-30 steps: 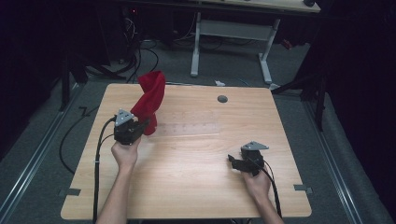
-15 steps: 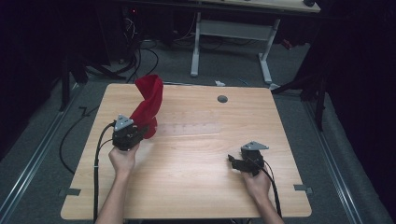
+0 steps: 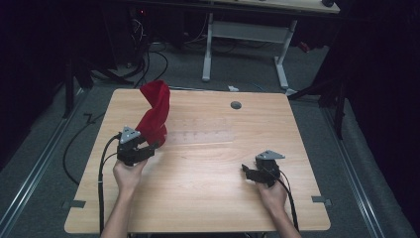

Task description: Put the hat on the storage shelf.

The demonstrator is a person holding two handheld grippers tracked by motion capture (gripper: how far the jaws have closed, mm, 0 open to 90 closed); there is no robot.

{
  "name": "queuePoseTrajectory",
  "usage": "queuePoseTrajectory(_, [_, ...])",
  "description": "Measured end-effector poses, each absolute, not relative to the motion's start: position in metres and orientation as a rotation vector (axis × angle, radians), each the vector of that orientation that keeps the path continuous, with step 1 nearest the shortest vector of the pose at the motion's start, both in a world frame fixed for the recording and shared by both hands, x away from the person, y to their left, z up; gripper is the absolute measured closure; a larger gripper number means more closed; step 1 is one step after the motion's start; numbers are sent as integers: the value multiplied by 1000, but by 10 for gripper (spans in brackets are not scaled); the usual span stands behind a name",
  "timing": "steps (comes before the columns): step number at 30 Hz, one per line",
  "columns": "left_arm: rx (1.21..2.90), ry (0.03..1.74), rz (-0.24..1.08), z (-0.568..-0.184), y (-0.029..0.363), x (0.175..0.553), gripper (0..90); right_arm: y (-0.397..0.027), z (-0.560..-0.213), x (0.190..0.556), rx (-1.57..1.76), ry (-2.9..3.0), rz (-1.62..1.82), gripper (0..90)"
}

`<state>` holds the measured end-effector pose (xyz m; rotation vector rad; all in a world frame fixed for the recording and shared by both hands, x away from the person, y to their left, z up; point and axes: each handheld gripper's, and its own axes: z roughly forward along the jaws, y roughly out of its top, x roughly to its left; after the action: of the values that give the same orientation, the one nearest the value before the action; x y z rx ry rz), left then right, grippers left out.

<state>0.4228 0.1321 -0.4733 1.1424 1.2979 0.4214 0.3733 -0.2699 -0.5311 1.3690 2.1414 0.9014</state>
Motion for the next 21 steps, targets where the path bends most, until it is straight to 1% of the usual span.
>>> queuePoseTrajectory(10, [1170,1308,447,-480,137,406,410,-270,-531,373,1369,2141,901,347])
queuePoseTrajectory(21, [1216,1304,402,-489,133,387,396,-270,-531,373,1370,2140,901,347])
